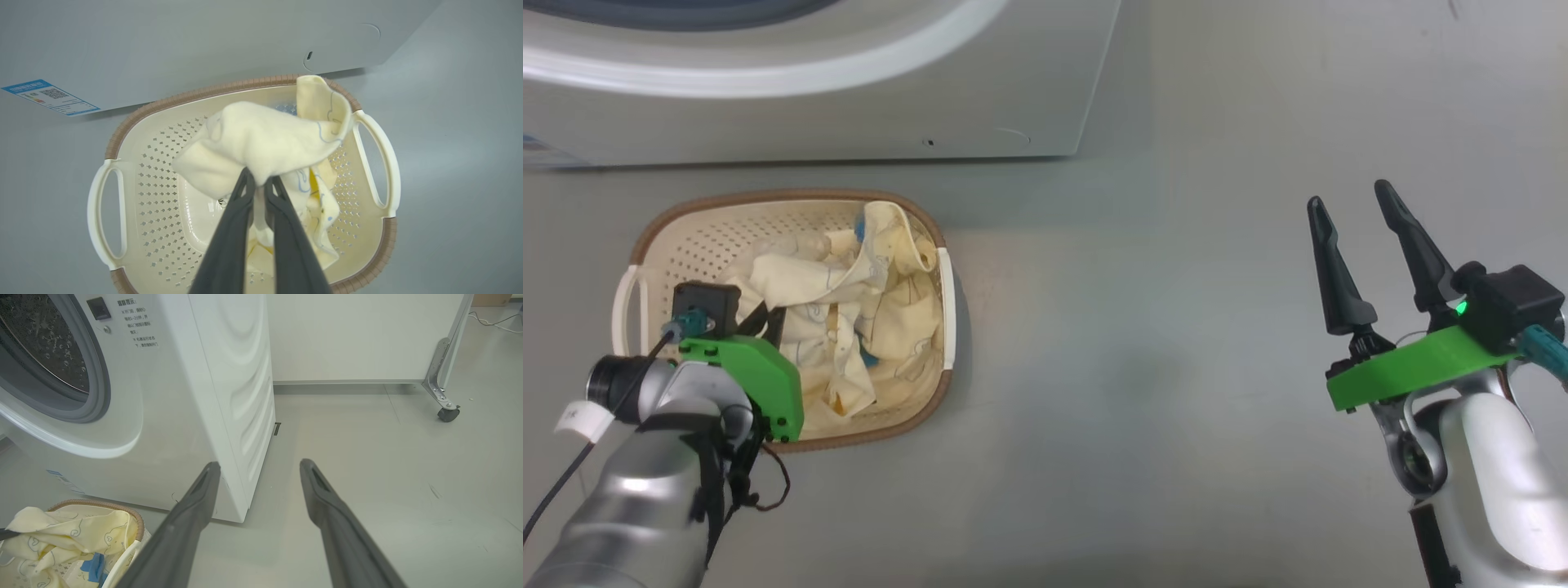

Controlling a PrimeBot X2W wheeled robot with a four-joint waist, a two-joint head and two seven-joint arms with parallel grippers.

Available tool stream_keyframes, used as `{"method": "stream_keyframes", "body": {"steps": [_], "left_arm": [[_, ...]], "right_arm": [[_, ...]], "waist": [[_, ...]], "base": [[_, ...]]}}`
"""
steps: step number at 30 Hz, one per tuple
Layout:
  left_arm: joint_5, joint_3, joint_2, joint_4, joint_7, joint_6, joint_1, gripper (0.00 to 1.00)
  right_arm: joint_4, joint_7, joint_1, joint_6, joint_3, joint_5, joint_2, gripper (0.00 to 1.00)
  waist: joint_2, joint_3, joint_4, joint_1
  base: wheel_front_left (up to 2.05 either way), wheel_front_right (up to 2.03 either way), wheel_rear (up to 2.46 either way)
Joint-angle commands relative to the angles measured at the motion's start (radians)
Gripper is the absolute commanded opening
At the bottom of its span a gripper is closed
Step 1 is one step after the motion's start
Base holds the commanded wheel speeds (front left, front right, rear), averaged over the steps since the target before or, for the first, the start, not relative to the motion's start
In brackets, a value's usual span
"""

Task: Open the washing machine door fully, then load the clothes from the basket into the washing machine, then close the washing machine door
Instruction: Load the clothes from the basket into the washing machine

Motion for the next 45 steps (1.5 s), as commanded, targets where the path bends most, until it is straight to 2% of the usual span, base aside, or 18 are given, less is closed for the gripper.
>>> {"method": "stream_keyframes", "body": {"steps": [1, 6, 11, 15, 18, 28, 40, 45], "left_arm": [[-0.002, 0.043, 0.038, -0.03, -0.018, 0.018, 0.013, 0.0], [0.032, 0.155, 0.081, -0.212, -0.02, 0.094, 0.078, 0.0], [0.117, 0.291, 0.113, -0.418, -0.02, 0.157, 0.191, 0.0], [0.193, 0.402, 0.12, -0.564, -0.02, 0.191, 0.29, 0.0], [0.228, 0.451, 0.117, -0.623, -0.02, 0.199, 0.339, 0.0], [0.341, 0.615, 0.074, -0.782, -0.02, 0.184, 0.526, 0.0], [0.415, 0.73, -0.002, -0.84, -0.02, 0.137, 0.654, 0.0], [0.444, 0.78, -0.029, -0.859, -0.02, 0.112, 0.671, 0.0]], "right_arm": [[-0.026, -0.006, 0.023, 0.003, 0.004, 0.011, -0.008, 1.0], [-0.018, -0.006, 0.057, 0.003, 0.001, 0.015, -0.016, 1.0], [-0.015, -0.006, 0.084, 0.003, -0.009, 0.026, -0.017, 1.0], [-0.007, -0.006, 0.105, 0.003, -0.01, 0.032, -0.017, 1.0], [-0.004, -0.006, 0.116, 0.003, -0.01, 0.036, -0.017, 1.0], [0.013, -0.006, 0.165, 0.003, 0.001, 0.052, -0.017, 1.0], [0.017, -0.006, 0.211, 0.003, -0.011, 0.065, -0.011, 1.0], [0.007, -0.006, 0.212, 0.003, -0.01, 0.065, -0.009, 1.0]], "waist": [[-0.0001, -0.069, 0.024, 0.0001], [-0.0001, -0.141, 0.043, 0.0001], [-0.0001, -0.199, 0.057, 0.0001], [-0.0001, -0.245, 0.066, 0.0001], [-0.0001, -0.267, 0.07, 0.0001], [-0.0001, -0.358, 0.078, 0.0001], [-0.0001, -0.426, 0.085, 0.0001], [-0.0001, -0.415, 0.082, 0.0001]], "base": [[0.0, 0.0, 0.0], [0.0, 0.0, 0.0], [0.0, 0.0, 0.0], [0.0, 0.0, 0.0], [0.0, 0.0, 0.0], [0.0, 0.0, 0.0], [0.0, 0.0, 0.0], [0.0, 0.0, 0.0]]}}
